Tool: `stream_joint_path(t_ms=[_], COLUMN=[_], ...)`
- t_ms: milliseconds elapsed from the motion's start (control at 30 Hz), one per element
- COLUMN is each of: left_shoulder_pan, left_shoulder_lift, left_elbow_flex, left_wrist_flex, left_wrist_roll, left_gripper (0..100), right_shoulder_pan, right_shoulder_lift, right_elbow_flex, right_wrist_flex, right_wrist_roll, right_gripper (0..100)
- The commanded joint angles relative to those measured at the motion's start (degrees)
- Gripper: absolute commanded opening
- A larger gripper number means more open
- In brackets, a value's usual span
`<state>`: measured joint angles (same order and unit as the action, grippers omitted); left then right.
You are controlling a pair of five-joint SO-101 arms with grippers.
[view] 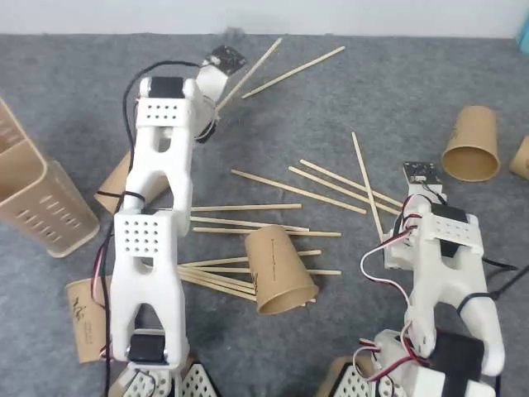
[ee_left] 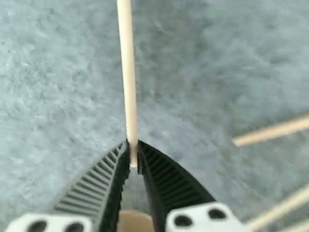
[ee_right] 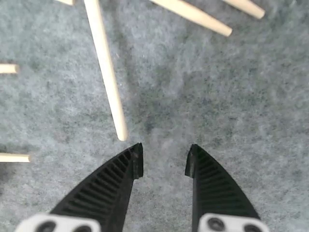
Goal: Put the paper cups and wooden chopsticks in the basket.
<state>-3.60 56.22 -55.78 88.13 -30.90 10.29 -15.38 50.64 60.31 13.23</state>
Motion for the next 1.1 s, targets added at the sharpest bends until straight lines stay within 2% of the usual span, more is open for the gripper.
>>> stream_joint_path(t_ms=[0,167,333,433,533,700,1067], left_shoulder_pan=[-2.9,-5.5,-5.8,-4.9,-4.4,-6.0,-6.8], left_shoulder_lift=[2.2,5.2,6.0,6.1,5.6,6.5,13.5], left_elbow_flex=[-0.5,-0.5,-0.5,-0.5,-1.1,-9.5,-12.5], left_wrist_flex=[-7.7,-10.9,-6.1,-3.6,-4.3,-7.0,-7.0], left_wrist_roll=[-4.2,-16.1,-28.0,-31.9,-28.4,-16.2,-17.9], left_gripper=[1,1,1,1,1,1,1], right_shoulder_pan=[0.0,0.0,0.0,0.0,0.0,0.0,0.0], right_shoulder_lift=[-2.9,-2.9,-2.9,-2.9,-2.9,-2.9,-2.9], right_elbow_flex=[-0.2,-0.1,-0.1,-0.1,-0.1,-0.1,-0.1], right_wrist_flex=[-0.4,-0.4,-0.4,-0.4,-0.4,-0.4,0.3], right_wrist_roll=[0.9,0.9,0.9,0.9,1.0,1.0,1.0], right_gripper=[16.5,16.5,16.5,16.5,16.5,16.5,16.5])
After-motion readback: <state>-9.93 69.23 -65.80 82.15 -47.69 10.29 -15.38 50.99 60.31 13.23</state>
